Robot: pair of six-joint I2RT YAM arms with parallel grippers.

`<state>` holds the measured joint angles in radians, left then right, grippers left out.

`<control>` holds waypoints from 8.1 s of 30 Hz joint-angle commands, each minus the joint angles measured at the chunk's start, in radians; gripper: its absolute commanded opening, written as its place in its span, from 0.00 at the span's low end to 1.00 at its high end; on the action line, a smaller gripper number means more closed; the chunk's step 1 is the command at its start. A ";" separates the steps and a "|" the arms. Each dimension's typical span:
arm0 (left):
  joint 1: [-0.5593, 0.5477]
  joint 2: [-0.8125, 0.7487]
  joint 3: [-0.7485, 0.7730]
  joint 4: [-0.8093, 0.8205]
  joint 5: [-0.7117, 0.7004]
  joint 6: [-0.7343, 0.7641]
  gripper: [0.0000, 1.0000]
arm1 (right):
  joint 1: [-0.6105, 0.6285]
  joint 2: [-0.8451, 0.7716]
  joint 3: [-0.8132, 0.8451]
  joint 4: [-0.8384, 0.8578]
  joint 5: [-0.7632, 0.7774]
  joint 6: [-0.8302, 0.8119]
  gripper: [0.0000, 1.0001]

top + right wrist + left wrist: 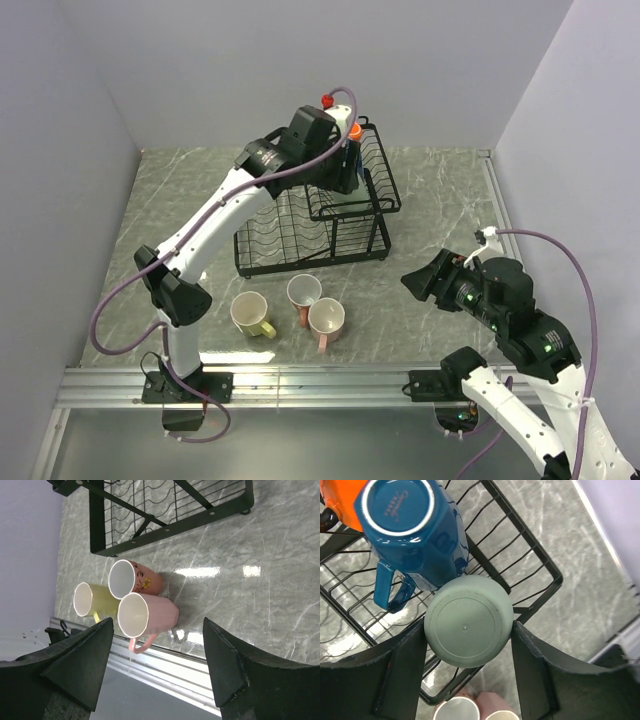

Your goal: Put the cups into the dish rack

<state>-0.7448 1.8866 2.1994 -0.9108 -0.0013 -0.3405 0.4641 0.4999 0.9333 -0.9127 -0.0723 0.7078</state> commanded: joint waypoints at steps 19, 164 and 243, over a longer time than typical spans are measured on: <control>-0.056 -0.044 0.039 -0.002 -0.086 0.034 0.99 | -0.004 0.049 -0.036 0.083 -0.047 -0.054 0.78; 0.025 -0.753 -0.770 0.822 0.523 -0.591 0.00 | 0.349 0.350 0.255 0.583 0.069 -0.056 0.53; 0.323 -0.006 -0.759 0.751 0.026 0.192 0.66 | 0.347 0.080 0.176 -0.048 0.444 0.142 0.68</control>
<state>-0.4221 1.9530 1.4139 -0.2096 0.0143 -0.1535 0.8093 0.5644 1.1191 -1.0008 0.3508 0.8249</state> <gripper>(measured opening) 0.653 0.687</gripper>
